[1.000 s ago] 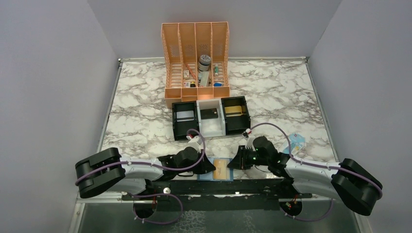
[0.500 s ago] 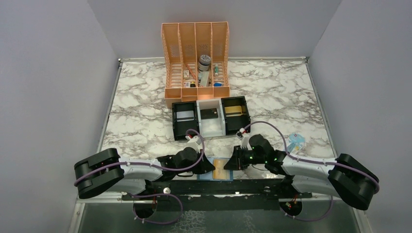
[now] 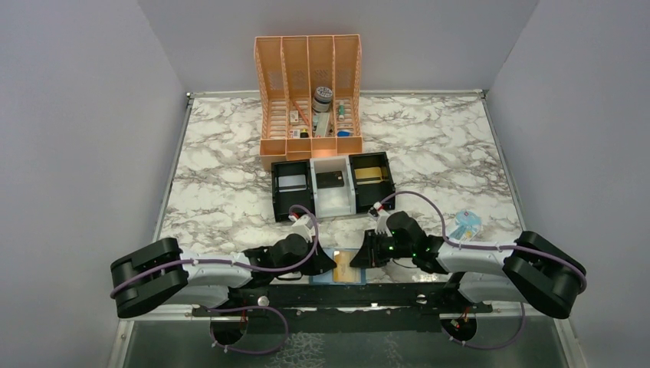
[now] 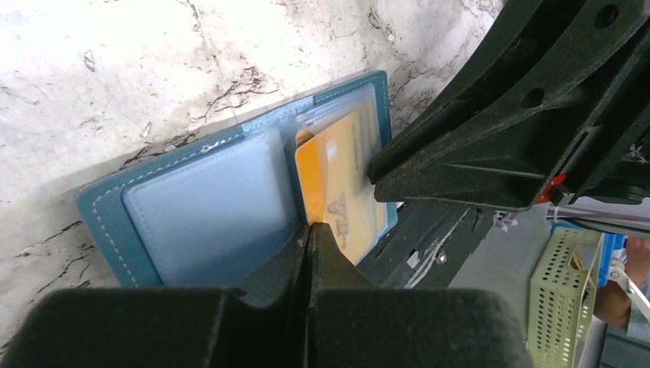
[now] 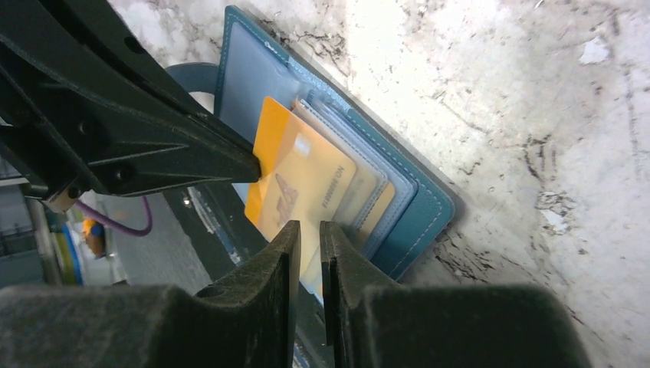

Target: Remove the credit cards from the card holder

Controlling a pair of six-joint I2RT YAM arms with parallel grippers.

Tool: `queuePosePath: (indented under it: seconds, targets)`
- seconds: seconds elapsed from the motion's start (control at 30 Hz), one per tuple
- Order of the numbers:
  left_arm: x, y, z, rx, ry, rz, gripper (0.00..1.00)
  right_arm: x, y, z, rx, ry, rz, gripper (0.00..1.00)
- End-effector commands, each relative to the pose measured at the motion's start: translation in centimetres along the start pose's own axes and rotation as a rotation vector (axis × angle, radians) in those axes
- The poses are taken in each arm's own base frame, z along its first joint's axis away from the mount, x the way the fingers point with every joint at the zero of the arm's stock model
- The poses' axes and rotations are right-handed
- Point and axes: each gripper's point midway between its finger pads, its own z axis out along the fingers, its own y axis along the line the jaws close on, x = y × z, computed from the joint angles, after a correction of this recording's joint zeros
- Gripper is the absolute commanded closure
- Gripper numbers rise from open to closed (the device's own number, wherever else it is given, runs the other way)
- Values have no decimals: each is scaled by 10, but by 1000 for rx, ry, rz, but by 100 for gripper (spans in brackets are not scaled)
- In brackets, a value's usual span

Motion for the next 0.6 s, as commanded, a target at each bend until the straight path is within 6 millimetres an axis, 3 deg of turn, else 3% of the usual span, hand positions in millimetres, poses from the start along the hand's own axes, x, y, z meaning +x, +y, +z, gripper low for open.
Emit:
queuePosePath:
  seconds: [0.0,0.17,0.4,0.57]
  targets:
    - [-4,6,-2,-28,-32,19,100,5,-37,-5,193,11,-47,82]
    - [-3,10,-3,-41,-30,19,100,-18,-14,-10,149,-34,-104,81]
    - [-5,10,-4,-43,-38,19,100,-15,15,-4,8,2,-74,79]
    - [-3,14,-4,-57,-33,17,100,-5,0,1,41,15,-44,74]
